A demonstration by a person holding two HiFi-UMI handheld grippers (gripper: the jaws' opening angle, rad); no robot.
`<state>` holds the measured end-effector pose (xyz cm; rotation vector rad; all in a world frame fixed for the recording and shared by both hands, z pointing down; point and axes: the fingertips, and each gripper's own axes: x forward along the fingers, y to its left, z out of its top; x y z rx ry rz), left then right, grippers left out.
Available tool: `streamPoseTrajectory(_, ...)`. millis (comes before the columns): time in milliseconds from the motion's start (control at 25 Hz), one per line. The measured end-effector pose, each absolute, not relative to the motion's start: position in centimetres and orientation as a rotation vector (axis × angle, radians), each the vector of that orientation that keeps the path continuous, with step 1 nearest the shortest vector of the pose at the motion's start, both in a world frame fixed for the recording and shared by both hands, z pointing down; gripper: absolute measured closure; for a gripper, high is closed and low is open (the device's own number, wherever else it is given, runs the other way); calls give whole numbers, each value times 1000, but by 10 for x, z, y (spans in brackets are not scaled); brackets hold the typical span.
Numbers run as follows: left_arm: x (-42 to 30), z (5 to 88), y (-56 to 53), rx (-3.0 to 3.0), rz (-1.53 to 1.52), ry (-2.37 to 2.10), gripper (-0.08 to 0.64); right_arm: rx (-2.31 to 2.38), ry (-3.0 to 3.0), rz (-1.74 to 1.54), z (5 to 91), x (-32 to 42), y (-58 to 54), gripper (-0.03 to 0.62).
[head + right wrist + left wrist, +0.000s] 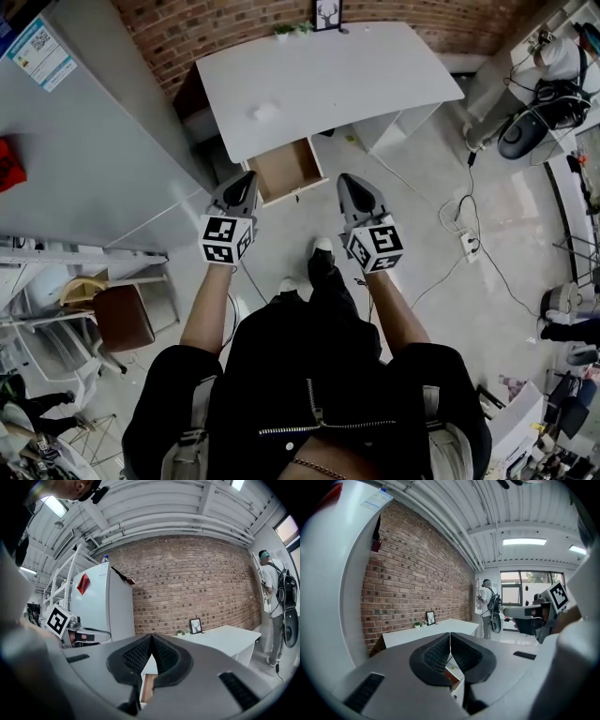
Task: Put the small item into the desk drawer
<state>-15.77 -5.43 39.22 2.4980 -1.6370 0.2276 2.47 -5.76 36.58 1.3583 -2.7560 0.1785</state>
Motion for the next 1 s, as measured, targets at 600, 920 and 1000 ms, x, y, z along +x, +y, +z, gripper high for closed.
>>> streamPoseTrajectory(600, -183, 366, -146, 2410, 220, -1825, 538, 1165, -2879, 144, 347, -7, -175, 586)
streamPoseTrajectory(920, -183, 386, -166, 2342, 270, -1849, 538, 1059, -2891, 177, 360, -15, -206, 586)
streamPoseTrajectory(1000, -181, 397, -168, 2325, 281, -1842, 538, 1038, -2882, 201, 371, -16, -209, 586)
